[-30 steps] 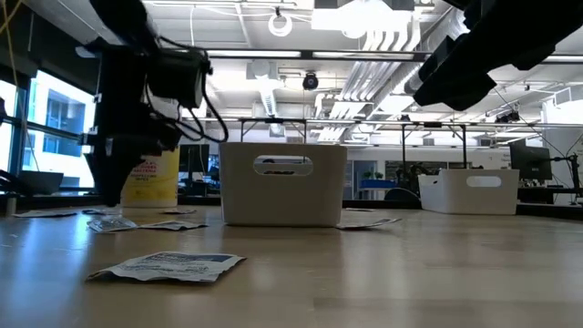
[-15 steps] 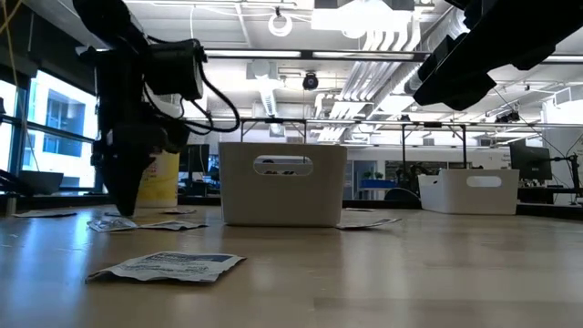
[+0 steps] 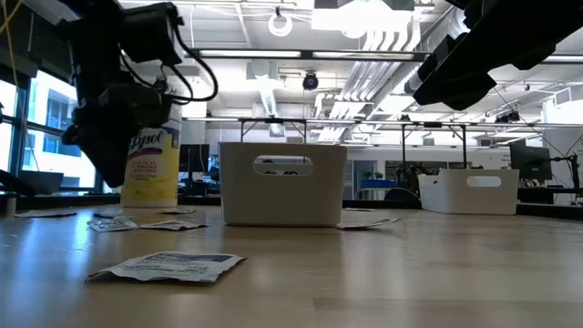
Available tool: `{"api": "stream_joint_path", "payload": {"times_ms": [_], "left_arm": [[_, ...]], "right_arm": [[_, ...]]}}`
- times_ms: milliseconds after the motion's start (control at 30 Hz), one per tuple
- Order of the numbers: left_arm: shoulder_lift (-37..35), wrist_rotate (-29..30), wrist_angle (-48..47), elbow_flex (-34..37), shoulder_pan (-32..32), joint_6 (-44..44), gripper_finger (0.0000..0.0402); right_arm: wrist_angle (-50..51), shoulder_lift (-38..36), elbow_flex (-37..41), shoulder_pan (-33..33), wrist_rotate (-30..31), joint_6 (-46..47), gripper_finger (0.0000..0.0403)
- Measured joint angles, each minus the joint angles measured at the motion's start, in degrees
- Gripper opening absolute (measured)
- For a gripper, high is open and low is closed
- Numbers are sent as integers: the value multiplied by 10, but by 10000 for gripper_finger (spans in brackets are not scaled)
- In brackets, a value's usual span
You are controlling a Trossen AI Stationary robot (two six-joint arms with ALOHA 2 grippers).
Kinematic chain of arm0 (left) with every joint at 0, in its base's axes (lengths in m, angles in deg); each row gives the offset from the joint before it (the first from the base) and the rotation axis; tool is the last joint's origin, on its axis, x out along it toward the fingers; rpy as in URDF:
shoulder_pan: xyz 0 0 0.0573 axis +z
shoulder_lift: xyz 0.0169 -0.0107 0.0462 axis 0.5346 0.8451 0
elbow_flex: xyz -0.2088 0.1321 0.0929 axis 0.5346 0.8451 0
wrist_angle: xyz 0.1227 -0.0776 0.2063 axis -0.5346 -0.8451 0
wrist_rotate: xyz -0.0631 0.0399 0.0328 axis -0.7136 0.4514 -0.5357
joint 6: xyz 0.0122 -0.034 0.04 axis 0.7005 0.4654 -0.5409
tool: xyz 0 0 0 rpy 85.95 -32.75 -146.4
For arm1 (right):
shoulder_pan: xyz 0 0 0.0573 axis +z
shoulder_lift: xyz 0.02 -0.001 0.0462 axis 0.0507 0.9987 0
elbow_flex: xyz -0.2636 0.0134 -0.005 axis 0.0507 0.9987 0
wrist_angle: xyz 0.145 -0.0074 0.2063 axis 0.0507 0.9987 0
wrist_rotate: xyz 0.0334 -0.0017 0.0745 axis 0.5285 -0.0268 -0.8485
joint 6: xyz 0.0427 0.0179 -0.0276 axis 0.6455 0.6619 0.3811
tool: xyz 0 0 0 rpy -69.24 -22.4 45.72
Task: Pick & Place First Aid Supplies
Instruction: Put the orange pad into the white bin
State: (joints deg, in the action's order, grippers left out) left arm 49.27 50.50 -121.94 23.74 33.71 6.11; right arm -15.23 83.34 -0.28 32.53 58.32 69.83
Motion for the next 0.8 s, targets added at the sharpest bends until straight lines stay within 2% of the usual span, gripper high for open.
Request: {"api": "stream_joint_path", "payload": {"times_ms": [133, 267, 400, 567, 667, 800], "left_arm": [[-11, 1, 5, 27, 0, -8, 53], [-11, 34, 27, 56, 1, -33, 53], [-11, 47, 72, 67, -3, -114, 53], [-11, 35, 145, 67, -48, -232, 53], [-11, 42, 150, 67, -82, -289, 53], [-11, 60, 128, 67, -111, -323, 53]], "right_arm": [[0, 0, 0, 0, 0, 0, 154], [0, 0, 0, 0, 0, 0, 154], [-2, 0, 0, 0, 0, 0, 154], [-2, 0, 0, 0, 0, 0, 154], [-2, 0, 0, 0, 0, 0, 154], [-2, 0, 0, 0, 0, 0, 154]]}}
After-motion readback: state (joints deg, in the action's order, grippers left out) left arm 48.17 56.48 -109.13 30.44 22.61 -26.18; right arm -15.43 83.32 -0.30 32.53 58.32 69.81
